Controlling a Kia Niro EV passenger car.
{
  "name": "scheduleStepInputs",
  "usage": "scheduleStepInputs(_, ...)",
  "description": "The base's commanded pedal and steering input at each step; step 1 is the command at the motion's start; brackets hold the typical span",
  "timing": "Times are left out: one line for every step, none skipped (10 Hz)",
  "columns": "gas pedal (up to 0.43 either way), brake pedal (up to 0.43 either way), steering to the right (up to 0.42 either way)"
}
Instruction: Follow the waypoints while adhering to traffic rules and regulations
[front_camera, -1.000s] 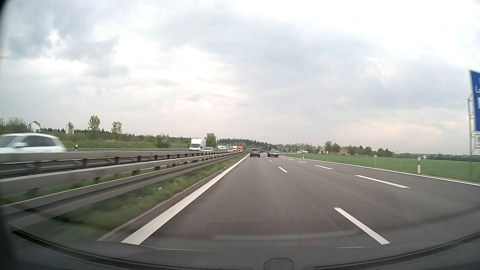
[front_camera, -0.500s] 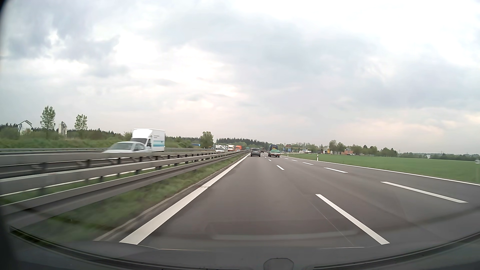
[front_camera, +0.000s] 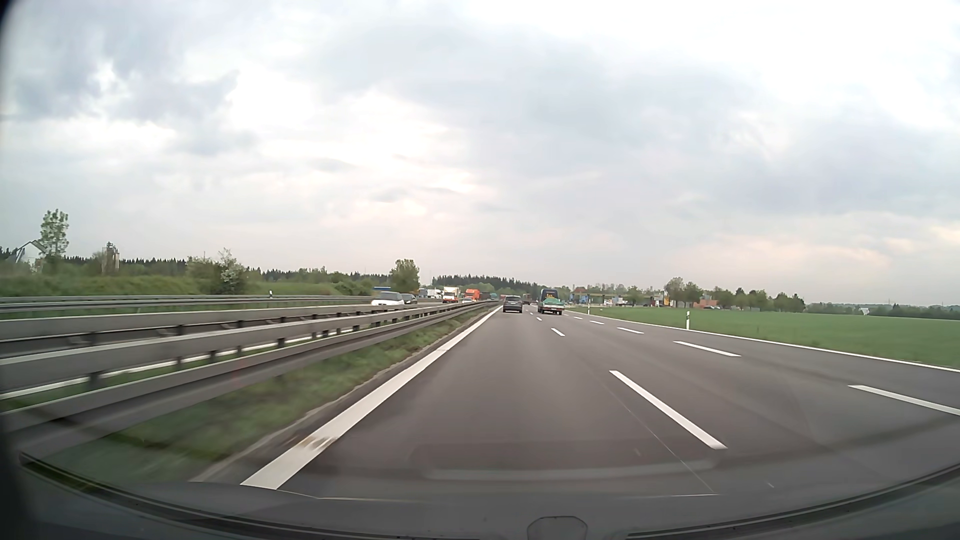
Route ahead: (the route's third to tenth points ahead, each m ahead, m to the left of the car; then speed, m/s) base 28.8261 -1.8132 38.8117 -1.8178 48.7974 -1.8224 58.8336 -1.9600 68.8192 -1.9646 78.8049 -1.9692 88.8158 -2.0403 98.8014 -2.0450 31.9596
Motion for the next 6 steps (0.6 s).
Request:
scheduleStepInputs(0.287, 0.0, 0.0)
scheduleStepInputs(0.287, 0.0, 0.0)
scheduleStepInputs(0.287, 0.0, 0.0)
scheduleStepInputs(0.28, 0.0, 0.0)
scheduleStepInputs(0.28, 0.0, 0.0)
scheduleStepInputs(0.268, 0.0, 0.0)
